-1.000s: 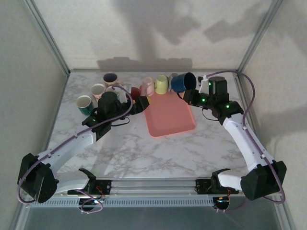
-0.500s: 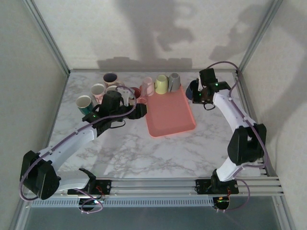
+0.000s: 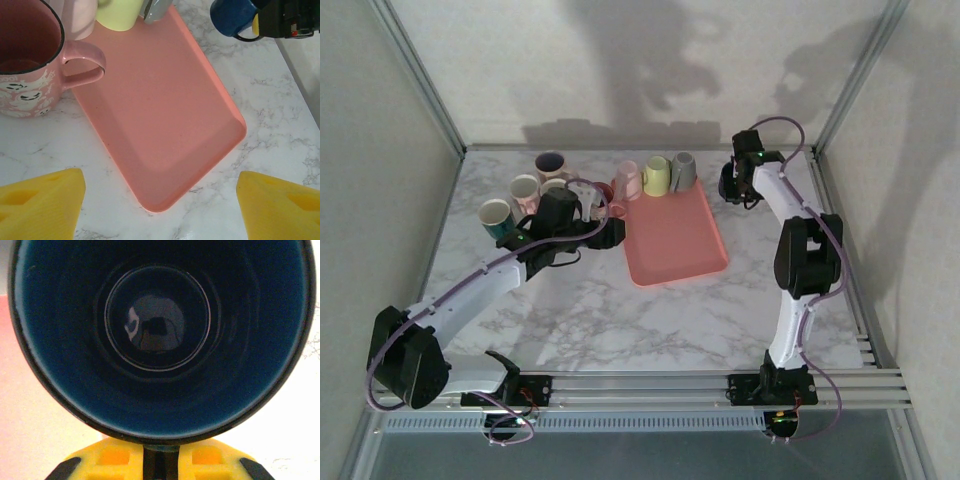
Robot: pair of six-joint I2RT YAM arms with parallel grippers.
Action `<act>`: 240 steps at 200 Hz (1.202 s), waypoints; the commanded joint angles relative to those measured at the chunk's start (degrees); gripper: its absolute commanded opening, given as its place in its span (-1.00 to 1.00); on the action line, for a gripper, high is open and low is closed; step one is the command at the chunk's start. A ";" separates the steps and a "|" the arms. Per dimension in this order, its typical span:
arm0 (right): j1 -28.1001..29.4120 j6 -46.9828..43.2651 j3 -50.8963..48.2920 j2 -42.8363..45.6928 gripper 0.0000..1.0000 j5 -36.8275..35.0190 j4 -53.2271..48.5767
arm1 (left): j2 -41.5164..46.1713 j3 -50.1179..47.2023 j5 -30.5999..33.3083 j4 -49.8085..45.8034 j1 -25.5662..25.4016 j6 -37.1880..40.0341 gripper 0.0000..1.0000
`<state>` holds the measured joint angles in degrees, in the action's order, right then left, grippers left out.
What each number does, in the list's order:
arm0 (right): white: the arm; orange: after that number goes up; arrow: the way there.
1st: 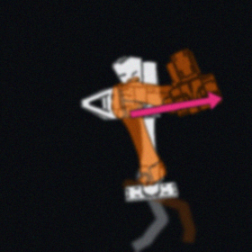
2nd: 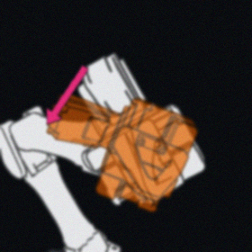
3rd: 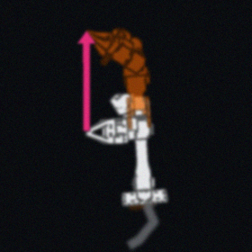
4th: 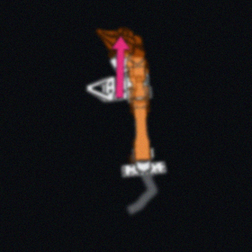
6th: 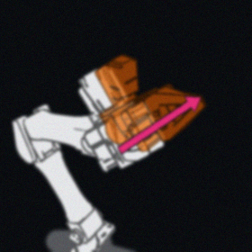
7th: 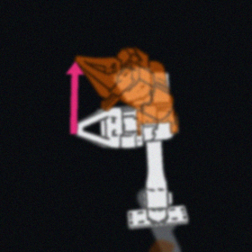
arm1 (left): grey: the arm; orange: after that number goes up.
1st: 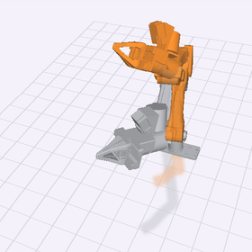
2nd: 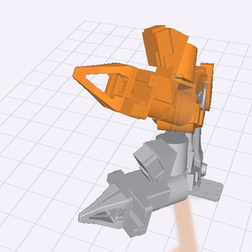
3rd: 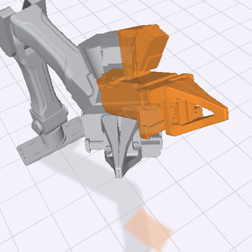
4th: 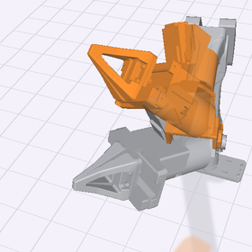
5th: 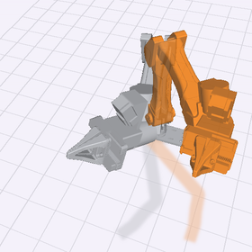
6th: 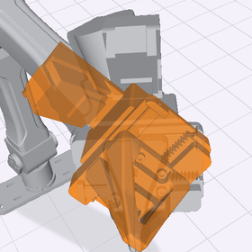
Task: Turn the mug right side up
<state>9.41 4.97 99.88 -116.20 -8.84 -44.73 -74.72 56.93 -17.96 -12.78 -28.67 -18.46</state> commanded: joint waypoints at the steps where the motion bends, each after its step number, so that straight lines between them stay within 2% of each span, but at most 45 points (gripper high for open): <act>1: -1.20 -1.63 4.76 -1.87 -1.00 -1.21 2.39 | -1.15 2.02 1.17 -1.63 0.55 1.67 0.58; 69: -3.42 -2.24 8.60 -7.22 -0.96 1.44 1.60 | -3.87 3.69 0.74 -2.40 0.59 2.07 0.59; 108: -3.69 -2.60 9.46 -8.29 -0.58 1.87 0.80 | -3.70 3.57 0.12 -2.08 0.54 1.94 0.62; 149: -3.79 -2.26 9.72 -7.91 -0.27 1.98 -0.54 | -2.50 3.37 0.04 -2.43 0.65 2.02 0.64; 183: -3.74 1.83 4.91 0.13 -0.03 0.35 -1.25 | -0.30 2.60 0.62 -3.25 0.89 2.53 0.66; 209: -2.57 7.95 -4.01 10.24 -0.03 1.02 0.99 | 1.82 0.91 1.00 -3.05 1.29 3.28 0.68; 240: 0.47 18.16 -10.76 15.91 -0.02 9.12 4.03 | 4.32 -1.99 -0.07 -1.12 2.76 4.61 0.70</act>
<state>7.11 12.84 92.75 -103.83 -6.11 -43.44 -72.99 57.47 -17.96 -15.00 -27.49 -15.97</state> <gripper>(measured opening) 0.485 0.843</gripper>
